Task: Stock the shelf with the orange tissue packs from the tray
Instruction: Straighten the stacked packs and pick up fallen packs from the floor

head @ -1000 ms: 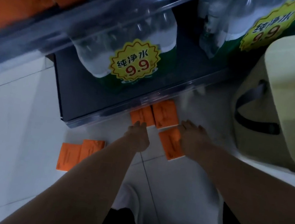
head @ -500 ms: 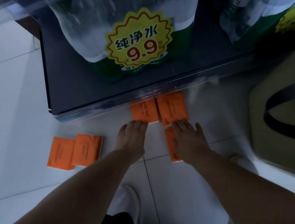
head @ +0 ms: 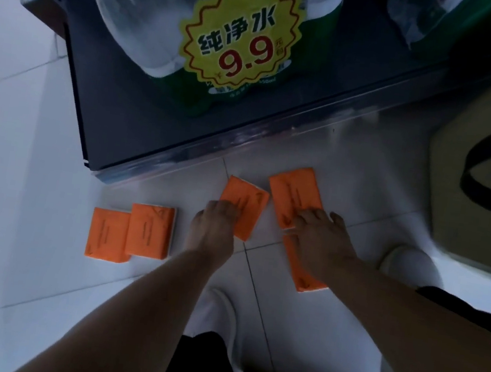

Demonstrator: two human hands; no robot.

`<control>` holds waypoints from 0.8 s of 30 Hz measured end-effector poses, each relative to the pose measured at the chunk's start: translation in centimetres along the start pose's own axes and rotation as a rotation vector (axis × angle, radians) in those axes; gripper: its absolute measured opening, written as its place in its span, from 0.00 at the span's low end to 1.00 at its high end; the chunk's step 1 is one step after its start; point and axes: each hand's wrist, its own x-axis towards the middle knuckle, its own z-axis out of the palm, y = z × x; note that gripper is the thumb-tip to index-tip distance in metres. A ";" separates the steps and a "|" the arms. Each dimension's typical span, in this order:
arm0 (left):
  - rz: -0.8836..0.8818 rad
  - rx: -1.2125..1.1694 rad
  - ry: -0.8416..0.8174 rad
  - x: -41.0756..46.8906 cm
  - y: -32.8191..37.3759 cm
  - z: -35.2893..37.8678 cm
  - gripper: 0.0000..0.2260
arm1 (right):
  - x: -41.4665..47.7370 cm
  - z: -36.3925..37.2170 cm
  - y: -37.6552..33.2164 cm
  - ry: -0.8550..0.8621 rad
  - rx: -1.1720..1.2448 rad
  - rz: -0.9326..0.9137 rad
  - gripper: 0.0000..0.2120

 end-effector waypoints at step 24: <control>-0.336 -0.510 0.135 -1.2 -2.4 -1.2 0.18 | 4.7 -1.5 0.2 0.052 0.074 0.064 0.35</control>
